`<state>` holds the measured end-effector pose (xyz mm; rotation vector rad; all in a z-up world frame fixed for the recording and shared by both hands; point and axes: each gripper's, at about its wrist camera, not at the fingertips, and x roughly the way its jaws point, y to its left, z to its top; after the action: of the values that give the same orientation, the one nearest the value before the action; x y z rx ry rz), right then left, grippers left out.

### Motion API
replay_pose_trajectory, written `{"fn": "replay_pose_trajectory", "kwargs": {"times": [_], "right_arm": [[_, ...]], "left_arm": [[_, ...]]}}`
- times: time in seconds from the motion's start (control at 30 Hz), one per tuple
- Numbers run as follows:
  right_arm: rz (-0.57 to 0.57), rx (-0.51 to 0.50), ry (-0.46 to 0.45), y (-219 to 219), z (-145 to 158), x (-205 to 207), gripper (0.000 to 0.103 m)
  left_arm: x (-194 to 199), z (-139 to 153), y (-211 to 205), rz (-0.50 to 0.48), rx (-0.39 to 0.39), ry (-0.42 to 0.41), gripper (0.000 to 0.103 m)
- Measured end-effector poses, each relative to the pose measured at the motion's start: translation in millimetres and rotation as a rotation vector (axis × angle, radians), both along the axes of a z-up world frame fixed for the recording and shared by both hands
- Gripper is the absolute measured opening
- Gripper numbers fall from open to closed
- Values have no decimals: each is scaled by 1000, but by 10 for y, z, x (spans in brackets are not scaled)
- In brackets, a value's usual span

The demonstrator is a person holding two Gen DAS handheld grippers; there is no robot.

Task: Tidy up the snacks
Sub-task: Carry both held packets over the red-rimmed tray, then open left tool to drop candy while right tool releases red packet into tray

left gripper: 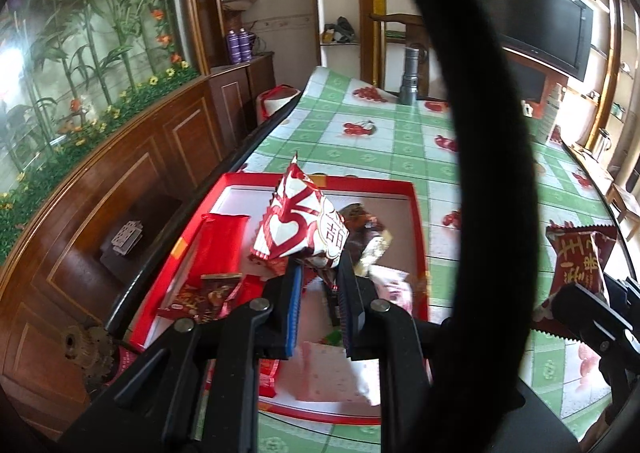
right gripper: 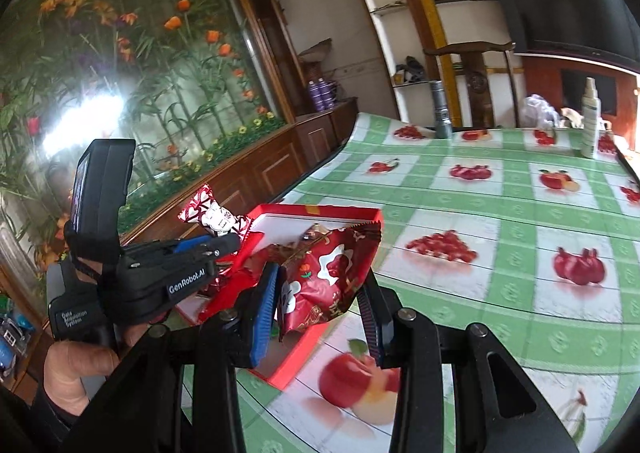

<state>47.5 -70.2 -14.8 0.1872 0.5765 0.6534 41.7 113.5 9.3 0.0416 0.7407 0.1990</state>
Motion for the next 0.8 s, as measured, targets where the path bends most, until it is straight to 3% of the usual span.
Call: {"fn": "replay_pose_trajectory", "kwargs": {"times": [0.4, 0.8], "right_arm": [[97, 36, 75, 431, -98, 296, 38], [119, 25, 152, 733, -292, 646, 38]], "left_arm": [[19, -83, 362, 73, -2, 17, 18], [84, -219, 588, 111, -6, 53, 18]]}}
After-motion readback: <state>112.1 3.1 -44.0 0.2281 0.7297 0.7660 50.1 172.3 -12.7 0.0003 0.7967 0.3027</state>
